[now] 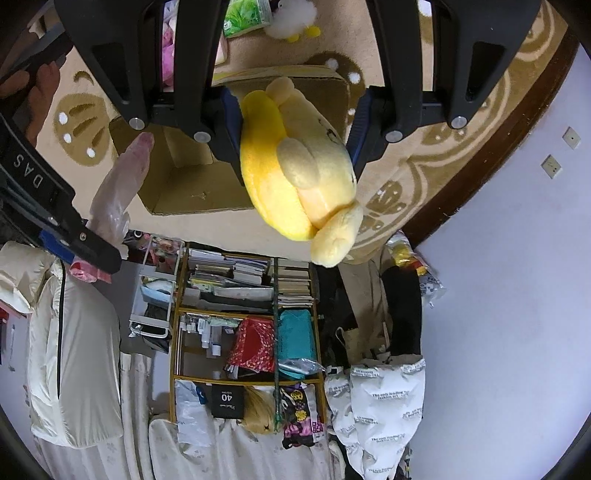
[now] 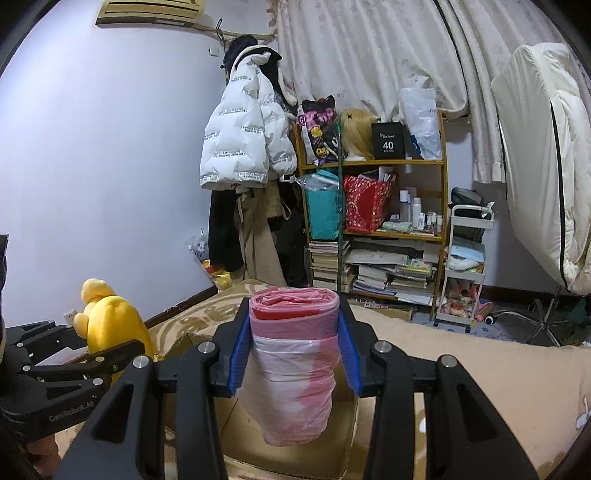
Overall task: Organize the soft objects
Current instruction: 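Lift the yellow plush and rolled bag and carry both over the box, then open both grippers to drop the yellow plush and rolled bag into the box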
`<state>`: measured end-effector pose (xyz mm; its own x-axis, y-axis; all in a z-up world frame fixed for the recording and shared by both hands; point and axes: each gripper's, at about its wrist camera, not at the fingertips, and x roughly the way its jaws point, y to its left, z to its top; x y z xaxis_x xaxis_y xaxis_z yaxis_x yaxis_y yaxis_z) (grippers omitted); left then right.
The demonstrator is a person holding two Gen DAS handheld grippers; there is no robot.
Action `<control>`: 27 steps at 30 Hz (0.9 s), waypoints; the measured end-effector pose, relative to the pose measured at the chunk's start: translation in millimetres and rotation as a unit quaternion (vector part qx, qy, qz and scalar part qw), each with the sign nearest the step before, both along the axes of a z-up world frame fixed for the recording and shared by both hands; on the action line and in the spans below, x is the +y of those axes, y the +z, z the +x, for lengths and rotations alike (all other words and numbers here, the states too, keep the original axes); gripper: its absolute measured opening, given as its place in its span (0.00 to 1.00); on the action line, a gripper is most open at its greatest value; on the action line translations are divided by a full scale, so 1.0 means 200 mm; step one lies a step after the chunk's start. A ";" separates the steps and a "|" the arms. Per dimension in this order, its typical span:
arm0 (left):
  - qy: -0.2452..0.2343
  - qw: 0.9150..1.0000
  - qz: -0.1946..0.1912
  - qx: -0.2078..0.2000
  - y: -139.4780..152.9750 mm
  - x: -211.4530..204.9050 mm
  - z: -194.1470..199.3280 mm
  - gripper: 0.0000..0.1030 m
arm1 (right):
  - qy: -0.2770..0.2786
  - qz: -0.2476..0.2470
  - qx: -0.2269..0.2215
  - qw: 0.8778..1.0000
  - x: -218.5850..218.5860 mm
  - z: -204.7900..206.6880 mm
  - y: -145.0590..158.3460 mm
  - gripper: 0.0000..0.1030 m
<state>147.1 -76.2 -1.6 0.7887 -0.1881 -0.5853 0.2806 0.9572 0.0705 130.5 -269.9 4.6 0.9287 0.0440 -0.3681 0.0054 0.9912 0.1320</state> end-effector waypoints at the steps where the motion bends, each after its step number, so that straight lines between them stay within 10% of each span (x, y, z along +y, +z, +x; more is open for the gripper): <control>1: -0.002 1.000 0.001 0.002 -0.01 0.00 0.01 0.46 | 0.001 0.003 0.003 1.000 0.00 0.01 -0.01 0.44; 27: -0.012 0.997 0.016 0.069 -0.28 -0.06 0.16 0.47 | 0.014 0.035 0.056 0.998 -0.03 0.08 -0.31 0.44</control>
<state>179.9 -87.6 -57.0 0.6952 -0.1850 -0.6945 0.3118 0.9483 0.0594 147.1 -275.9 -56.9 0.8801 0.0984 -0.4646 -0.0035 0.9796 0.2009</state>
